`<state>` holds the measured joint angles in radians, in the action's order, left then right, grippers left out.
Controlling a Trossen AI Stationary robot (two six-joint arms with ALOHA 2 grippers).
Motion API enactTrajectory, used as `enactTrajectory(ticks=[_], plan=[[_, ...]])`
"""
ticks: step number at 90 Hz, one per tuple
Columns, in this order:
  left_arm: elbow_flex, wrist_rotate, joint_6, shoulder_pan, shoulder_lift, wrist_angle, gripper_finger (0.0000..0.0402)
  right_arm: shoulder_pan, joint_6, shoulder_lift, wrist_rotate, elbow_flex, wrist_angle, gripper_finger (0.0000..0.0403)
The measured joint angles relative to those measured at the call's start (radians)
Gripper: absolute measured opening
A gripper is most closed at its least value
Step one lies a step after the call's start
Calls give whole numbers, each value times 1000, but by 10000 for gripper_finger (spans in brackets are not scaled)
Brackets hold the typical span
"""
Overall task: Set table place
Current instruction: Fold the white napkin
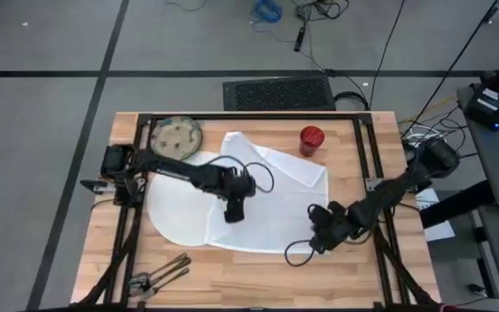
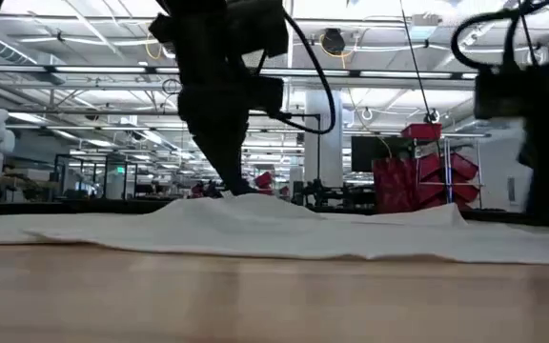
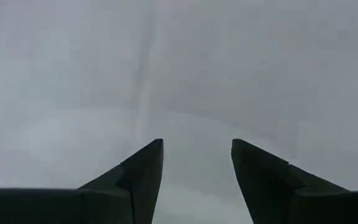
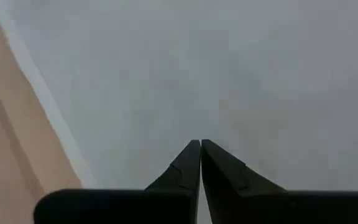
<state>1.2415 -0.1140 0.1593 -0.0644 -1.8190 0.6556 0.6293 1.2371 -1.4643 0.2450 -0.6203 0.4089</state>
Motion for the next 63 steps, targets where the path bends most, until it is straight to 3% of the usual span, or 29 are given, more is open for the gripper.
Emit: enactTrajectory(ticks=[16,25,33,43,63], plan=[[0,-126,47,-76,32,55,178,82,170,-45,-123,-31,58,0],[0,-177,70,-99,57,75,178,123,261,-9,-189,-75,338,0],[0,-192,72,-109,74,91,178,146,375,27,-185,-127,658,0],[0,-225,95,-108,86,86,178,167,430,62,-93,-175,767,0],[0,-280,97,-66,87,51,178,157,314,57,225,-182,478,0]])
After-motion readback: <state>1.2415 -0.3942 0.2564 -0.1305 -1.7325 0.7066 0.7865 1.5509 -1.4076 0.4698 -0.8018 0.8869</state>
